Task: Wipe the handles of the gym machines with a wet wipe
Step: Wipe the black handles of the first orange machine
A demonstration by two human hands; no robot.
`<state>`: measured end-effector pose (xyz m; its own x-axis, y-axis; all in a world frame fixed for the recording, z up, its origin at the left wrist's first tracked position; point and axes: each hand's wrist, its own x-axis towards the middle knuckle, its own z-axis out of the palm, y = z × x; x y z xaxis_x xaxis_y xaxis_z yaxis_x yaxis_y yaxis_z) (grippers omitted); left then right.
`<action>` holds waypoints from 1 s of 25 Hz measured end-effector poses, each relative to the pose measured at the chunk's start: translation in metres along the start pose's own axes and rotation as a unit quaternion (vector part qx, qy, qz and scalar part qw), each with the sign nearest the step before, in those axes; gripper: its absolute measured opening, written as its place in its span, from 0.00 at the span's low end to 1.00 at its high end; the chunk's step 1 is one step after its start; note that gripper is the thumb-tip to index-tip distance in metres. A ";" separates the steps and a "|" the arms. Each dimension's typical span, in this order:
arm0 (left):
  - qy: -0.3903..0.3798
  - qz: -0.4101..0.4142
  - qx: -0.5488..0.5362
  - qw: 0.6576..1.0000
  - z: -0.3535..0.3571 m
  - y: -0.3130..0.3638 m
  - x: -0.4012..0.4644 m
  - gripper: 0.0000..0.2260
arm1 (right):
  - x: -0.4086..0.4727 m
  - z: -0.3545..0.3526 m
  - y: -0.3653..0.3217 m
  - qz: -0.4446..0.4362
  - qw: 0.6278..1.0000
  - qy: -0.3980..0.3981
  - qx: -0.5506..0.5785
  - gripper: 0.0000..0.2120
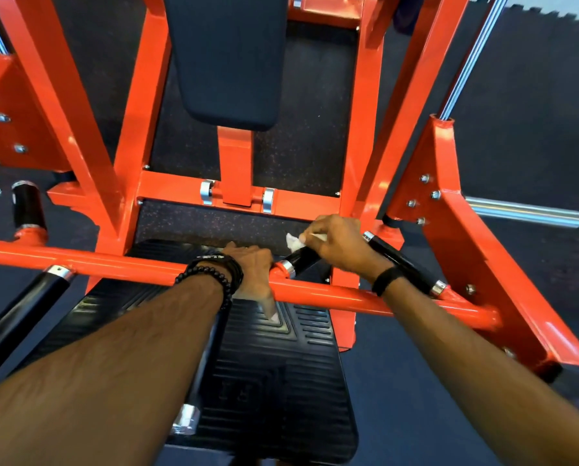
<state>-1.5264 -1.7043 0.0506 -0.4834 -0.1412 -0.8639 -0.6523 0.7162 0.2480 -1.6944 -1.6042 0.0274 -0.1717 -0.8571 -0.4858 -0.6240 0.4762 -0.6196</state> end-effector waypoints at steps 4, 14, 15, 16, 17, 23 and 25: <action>0.004 0.004 0.000 1.000 -0.002 0.004 -0.002 0.28 | -0.063 0.003 0.008 -0.002 0.978 0.163 0.133 0.07; 0.109 -0.009 0.118 0.987 0.003 0.002 -0.022 0.59 | -0.176 -0.027 -0.030 0.109 0.882 0.344 0.303 0.09; 0.122 -0.029 0.120 0.985 0.006 0.003 -0.026 0.60 | -0.187 -0.033 -0.030 0.121 0.886 0.347 0.282 0.10; 0.127 -0.052 0.106 0.985 0.009 0.008 -0.033 0.61 | -0.196 -0.039 -0.030 0.138 0.888 0.346 0.271 0.09; 0.128 -0.070 0.074 0.987 0.014 0.016 -0.037 0.63 | -0.202 -0.046 -0.028 0.150 0.890 0.340 0.265 0.09; 0.263 -0.162 -0.223 0.925 0.028 0.110 -0.028 0.45 | -0.202 -0.089 -0.011 0.114 0.947 0.233 0.187 0.17; 0.317 -0.250 -0.203 0.892 0.027 0.125 -0.015 0.37 | -0.190 -0.097 0.012 0.106 0.954 0.210 0.185 0.18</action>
<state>-1.5850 -1.5942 0.0824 -0.2210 -0.8240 -0.5217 -0.9746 0.1663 0.1502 -1.7432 -1.4548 0.1721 -0.6025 -0.7004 -0.3828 -0.2426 0.6175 -0.7482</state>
